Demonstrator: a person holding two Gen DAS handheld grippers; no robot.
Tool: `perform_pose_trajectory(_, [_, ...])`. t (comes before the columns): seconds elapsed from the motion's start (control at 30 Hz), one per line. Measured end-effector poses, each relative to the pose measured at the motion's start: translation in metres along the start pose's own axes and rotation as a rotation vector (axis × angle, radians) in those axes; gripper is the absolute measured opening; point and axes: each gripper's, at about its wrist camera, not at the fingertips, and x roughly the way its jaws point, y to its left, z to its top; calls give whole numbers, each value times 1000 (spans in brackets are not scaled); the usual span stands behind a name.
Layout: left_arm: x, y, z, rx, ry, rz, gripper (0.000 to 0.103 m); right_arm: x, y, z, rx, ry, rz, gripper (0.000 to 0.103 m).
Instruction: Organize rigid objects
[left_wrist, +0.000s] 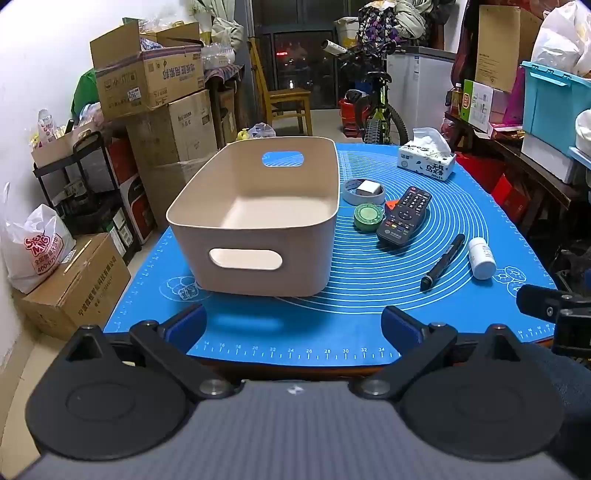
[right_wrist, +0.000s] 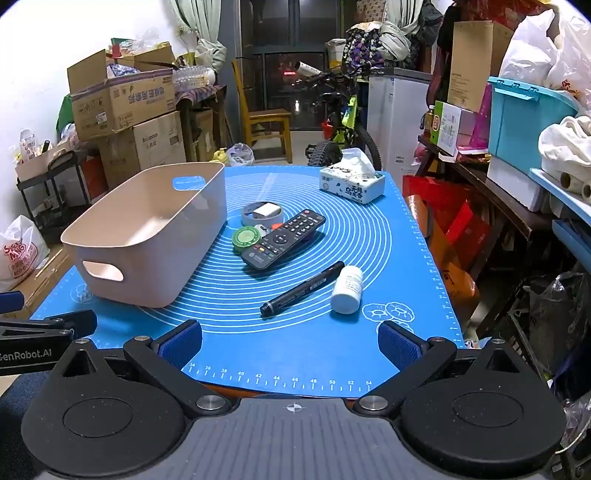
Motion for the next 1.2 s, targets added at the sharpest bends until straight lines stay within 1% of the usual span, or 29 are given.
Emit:
perform_pose_trajectory(0.7, [-3,1,-1,7,2,5,100,0,-3,-3,-2,-6,-2,101])
perform_pose_trajectory(0.93, [-3,1,-1,8,2,7,100,-1,1,4,-8,-7,0,101])
perform_pose_trajectory(1.2, [-2,3,-2,8,1,9,100,-2,0,4,-7,-9,-2,101])
